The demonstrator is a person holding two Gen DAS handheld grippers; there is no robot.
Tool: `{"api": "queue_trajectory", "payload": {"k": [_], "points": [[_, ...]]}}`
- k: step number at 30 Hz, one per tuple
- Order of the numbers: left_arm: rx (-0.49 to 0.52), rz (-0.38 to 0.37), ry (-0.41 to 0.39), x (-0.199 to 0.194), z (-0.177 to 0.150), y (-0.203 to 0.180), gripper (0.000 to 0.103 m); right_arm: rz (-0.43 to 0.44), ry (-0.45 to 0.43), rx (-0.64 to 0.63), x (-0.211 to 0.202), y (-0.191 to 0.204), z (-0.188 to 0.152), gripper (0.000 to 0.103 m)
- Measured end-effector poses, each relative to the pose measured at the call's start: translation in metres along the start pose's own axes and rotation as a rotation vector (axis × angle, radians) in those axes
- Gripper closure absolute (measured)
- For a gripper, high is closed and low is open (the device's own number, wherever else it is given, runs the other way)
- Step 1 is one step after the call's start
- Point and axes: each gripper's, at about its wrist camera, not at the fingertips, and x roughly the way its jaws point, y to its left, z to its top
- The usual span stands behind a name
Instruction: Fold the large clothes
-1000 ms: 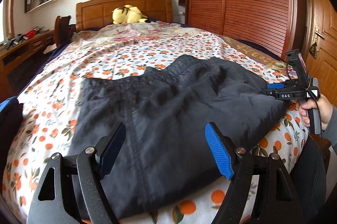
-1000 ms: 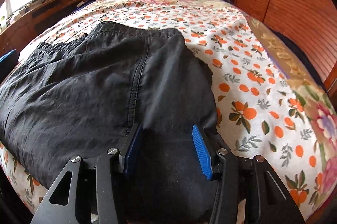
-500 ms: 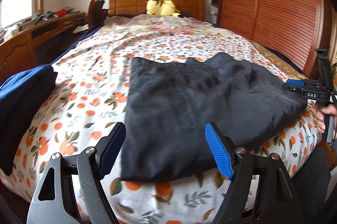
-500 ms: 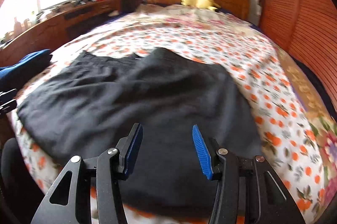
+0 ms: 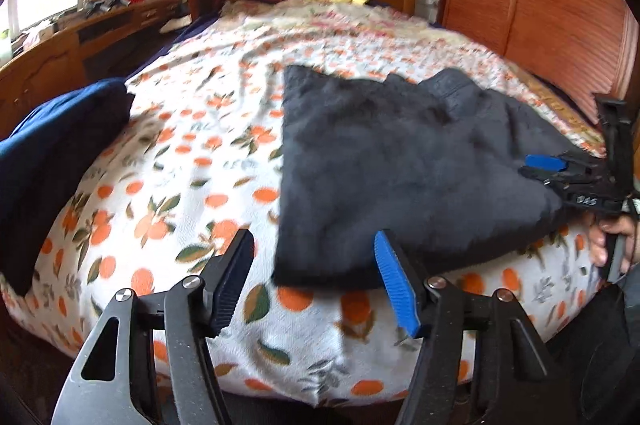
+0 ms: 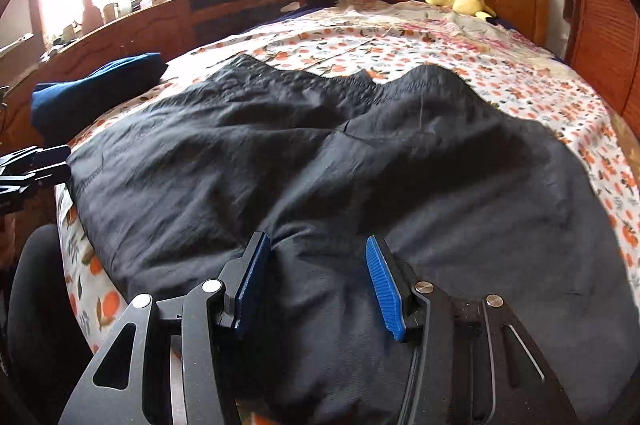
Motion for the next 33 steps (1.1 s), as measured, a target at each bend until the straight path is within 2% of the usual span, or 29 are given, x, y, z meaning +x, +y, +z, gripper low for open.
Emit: {"api": "queue_trajectory", "payload": {"k": [3, 9, 22, 23, 24, 26, 27, 29, 30, 33], "points": [[-0.014, -0.001, 0.020, 0.004, -0.003, 0.003, 0.039, -0.018, 0.019, -0.048, 0.003, 0.000, 0.005, 0.049], [-0.062, -0.021, 0.061, 0.011, -0.006, 0.006, 0.043, -0.049, 0.005, -0.053, 0.000, 0.015, 0.004, 0.048], [-0.094, -0.012, 0.077, 0.018, -0.007, 0.003, 0.043, -0.069, -0.023, -0.064, -0.013, 0.021, -0.004, 0.048], [-0.097, -0.014, 0.076, 0.018, -0.007, 0.003, 0.046, -0.067, -0.027, -0.062, -0.015, 0.021, -0.006, 0.048], [-0.098, -0.032, 0.079, 0.018, -0.007, 0.001, 0.059, -0.064, -0.032, -0.059, -0.018, 0.020, -0.007, 0.048], [-0.093, -0.026, 0.086, 0.018, -0.005, -0.003, 0.069, -0.055, -0.040, -0.053, -0.023, 0.018, -0.009, 0.048], [-0.084, -0.026, 0.090, 0.017, -0.004, -0.005, 0.077, -0.049, -0.047, -0.051, -0.026, 0.017, -0.011, 0.048], [-0.063, -0.016, 0.080, 0.011, 0.000, -0.010, 0.081, -0.035, -0.058, -0.046, -0.032, 0.014, -0.014, 0.048], [-0.053, -0.012, 0.071, 0.008, 0.004, -0.013, 0.087, -0.030, -0.060, -0.042, -0.034, 0.012, -0.015, 0.048], [-0.021, -0.012, 0.014, -0.009, 0.022, -0.027, 0.089, -0.005, -0.071, -0.026, -0.044, 0.004, -0.019, 0.048]]}}
